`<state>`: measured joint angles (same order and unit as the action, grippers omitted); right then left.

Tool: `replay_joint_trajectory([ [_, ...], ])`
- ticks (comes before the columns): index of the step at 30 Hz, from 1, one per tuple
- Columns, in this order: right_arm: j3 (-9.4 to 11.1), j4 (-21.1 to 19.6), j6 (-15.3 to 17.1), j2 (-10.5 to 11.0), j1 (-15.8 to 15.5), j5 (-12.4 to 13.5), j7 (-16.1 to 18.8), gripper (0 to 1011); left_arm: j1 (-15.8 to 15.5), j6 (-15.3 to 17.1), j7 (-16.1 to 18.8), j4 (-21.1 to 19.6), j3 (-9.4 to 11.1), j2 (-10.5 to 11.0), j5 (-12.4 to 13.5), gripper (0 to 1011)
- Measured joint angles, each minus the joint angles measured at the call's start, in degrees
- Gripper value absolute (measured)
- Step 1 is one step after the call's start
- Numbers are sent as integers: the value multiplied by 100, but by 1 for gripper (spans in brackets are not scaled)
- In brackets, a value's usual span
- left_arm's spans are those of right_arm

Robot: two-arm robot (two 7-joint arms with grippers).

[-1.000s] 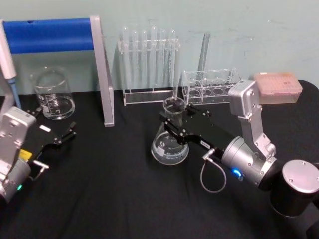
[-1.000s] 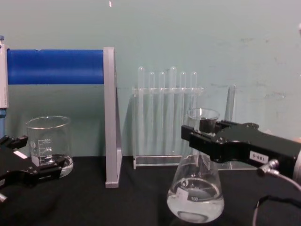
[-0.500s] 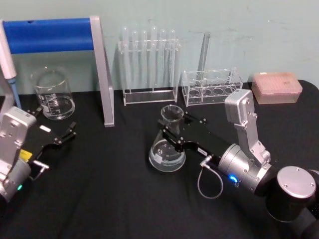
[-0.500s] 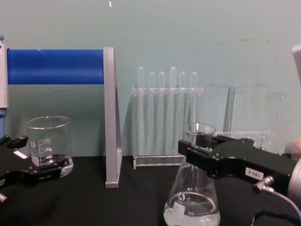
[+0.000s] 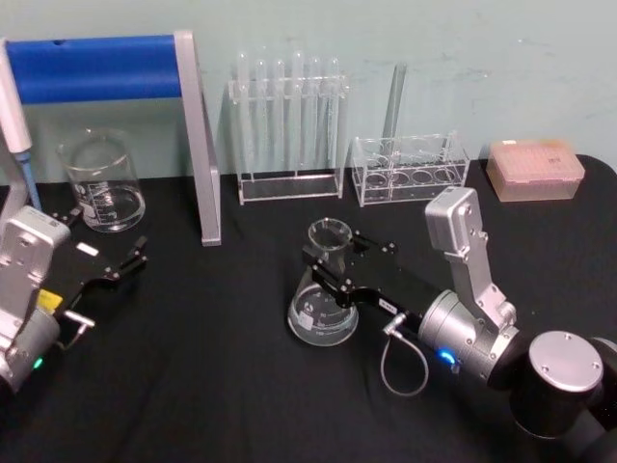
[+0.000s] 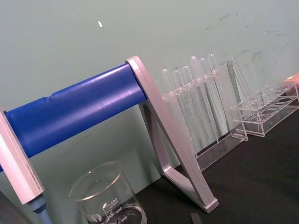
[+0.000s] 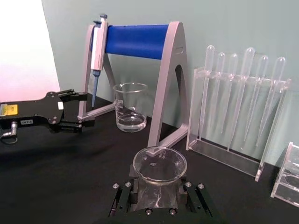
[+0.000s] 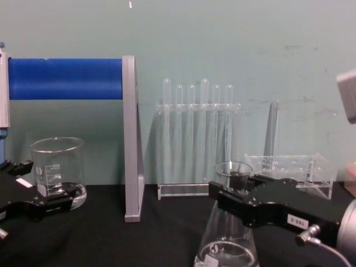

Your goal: Grasp the erlenmeyer flask with one hand, shake it three times, then place it back.

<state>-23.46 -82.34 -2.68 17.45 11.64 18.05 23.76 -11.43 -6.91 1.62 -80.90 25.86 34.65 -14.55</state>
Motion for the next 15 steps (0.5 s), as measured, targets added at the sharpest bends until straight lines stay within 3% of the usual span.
replay_joint_trajectory([
  [15,-12,42,46,-14,-6,-37,-16,456,0,0,0,0,0,0,0,1001],
])
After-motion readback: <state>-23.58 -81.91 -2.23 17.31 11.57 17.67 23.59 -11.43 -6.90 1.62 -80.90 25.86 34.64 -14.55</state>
